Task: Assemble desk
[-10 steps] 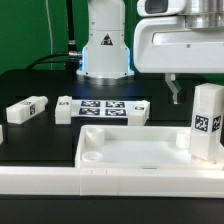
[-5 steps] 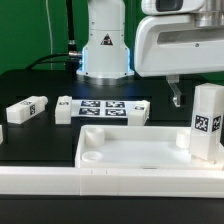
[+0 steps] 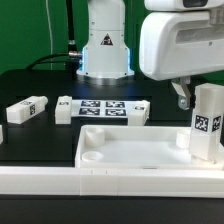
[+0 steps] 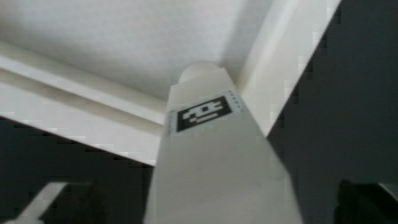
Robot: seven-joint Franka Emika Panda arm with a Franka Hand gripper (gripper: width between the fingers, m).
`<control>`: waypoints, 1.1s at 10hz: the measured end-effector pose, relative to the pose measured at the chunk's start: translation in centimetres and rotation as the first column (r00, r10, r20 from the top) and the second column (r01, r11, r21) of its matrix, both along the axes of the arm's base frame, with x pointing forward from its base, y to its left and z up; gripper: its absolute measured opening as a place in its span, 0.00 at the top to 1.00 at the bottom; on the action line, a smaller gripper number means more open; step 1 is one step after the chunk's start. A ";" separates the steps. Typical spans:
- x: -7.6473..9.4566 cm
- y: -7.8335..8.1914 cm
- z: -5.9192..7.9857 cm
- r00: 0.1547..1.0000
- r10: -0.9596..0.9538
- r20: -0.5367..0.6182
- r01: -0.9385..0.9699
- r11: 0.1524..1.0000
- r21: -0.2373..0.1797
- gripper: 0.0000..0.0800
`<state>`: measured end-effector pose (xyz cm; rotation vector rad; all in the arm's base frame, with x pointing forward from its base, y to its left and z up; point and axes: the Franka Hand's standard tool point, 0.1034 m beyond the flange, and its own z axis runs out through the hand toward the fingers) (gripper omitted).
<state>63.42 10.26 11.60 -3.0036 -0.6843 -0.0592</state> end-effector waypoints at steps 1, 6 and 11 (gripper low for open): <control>0.0 0.0 0.0 1.000 0.024 0.002 -0.024 1.000 0.000 0.19; 0.0 0.0 0.0 1.000 0.014 0.001 -0.014 1.000 0.000 0.64; 0.1 -0.3 -0.1 0.943 -0.331 -0.027 0.332 0.943 0.021 0.64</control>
Offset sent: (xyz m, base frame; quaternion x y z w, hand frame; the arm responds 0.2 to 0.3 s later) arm 0.0000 0.0000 0.0000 0.0000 0.0000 0.0000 1.0000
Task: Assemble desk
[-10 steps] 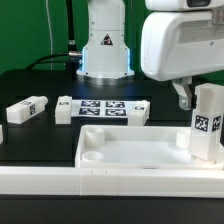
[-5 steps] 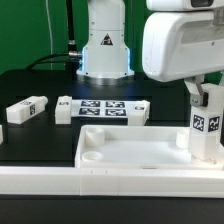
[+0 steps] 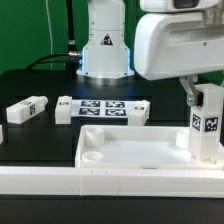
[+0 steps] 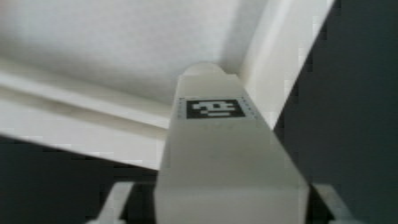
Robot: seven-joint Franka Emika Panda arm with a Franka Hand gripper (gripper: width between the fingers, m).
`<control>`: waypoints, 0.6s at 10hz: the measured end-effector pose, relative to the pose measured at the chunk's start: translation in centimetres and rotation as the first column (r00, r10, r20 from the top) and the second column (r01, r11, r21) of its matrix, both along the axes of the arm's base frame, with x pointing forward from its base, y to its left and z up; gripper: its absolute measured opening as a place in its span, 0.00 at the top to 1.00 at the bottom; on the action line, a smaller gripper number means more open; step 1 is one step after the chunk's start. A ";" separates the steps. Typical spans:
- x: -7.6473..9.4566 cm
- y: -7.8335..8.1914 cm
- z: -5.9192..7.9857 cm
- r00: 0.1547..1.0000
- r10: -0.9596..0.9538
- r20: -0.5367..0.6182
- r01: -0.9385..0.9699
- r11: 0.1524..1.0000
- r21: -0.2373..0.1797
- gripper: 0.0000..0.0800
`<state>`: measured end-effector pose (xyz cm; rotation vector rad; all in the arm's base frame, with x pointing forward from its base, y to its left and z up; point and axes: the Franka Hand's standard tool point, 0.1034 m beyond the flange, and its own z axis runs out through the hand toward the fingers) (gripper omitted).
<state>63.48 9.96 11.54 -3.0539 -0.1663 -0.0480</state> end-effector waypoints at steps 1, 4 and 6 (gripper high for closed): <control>0.0 0.0 0.0 0.994 -0.105 -0.007 0.105 0.994 0.002 0.64; -0.1 -0.1 -0.1 0.897 -0.442 -0.024 0.442 0.897 0.011 0.64; -0.2 -0.2 -0.2 0.765 -0.642 -0.053 0.644 0.765 0.014 0.64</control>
Offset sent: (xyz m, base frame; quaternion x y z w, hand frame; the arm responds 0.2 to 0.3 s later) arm -0.0136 0.0068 -0.0035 0.0140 0.0188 0.2589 0.9656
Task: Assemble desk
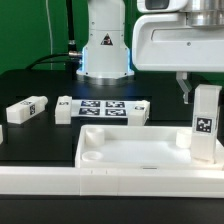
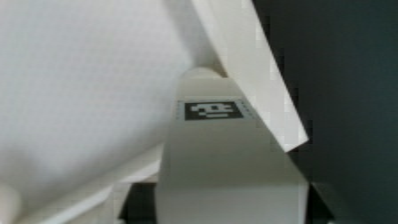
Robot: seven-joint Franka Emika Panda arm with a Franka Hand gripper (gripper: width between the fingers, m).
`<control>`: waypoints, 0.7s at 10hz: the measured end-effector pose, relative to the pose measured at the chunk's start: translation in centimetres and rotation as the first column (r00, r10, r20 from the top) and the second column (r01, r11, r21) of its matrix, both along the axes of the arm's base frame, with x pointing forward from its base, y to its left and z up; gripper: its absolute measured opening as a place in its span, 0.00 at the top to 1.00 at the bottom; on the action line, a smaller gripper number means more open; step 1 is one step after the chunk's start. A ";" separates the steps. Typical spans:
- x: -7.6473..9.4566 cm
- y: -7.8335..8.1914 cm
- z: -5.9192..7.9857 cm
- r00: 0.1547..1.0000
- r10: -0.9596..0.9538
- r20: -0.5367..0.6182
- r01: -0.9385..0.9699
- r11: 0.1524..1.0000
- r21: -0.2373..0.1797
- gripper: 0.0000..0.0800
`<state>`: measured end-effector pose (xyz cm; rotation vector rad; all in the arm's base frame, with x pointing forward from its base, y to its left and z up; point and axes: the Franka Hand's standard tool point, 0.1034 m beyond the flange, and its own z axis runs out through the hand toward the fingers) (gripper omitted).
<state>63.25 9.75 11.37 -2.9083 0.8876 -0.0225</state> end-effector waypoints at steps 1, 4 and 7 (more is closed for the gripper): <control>-0.1 0.1 0.0 0.992 -0.124 -0.017 0.124 0.992 0.005 0.64; -0.1 0.4 -0.1 0.884 -0.464 -0.059 0.465 0.885 0.020 0.64; -0.1 0.5 -0.1 0.864 -0.498 -0.070 0.501 0.865 0.028 0.64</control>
Offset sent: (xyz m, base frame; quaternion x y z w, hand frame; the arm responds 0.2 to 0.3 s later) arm -0.0024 0.0006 -0.0108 -0.0035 0.0060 0.2910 0.9567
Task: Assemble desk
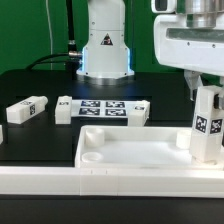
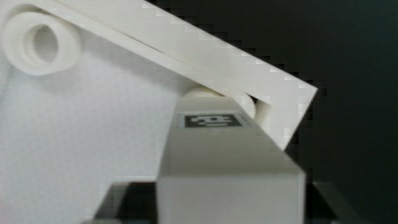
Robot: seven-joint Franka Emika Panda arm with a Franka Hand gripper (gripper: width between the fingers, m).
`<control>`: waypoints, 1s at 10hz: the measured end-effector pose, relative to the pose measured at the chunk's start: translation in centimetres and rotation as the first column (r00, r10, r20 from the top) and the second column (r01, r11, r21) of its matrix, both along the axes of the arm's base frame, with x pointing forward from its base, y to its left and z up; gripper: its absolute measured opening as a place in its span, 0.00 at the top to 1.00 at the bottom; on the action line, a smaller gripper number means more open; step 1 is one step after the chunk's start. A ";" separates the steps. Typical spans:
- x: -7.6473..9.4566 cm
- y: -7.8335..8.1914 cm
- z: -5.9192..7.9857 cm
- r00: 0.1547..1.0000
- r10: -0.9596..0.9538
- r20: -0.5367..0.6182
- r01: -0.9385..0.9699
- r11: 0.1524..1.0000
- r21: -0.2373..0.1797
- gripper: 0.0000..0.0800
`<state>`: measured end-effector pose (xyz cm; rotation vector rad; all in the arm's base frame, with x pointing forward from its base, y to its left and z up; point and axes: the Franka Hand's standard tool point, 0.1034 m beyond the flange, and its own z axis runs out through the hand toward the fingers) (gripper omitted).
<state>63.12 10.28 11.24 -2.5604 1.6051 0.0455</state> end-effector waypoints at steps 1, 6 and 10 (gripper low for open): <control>0.0 0.0 0.0 0.999 0.037 0.003 -0.037 0.999 -0.001 0.44; 0.0 0.1 0.0 0.888 0.458 0.043 -0.457 0.889 -0.035 0.19; 0.4 0.0 0.2 0.606 0.794 0.050 -0.790 0.608 -0.080 0.19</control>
Offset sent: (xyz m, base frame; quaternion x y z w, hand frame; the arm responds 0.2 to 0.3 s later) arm 0.0016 -0.0013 0.0020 -0.0162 0.0032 -0.2652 0.9641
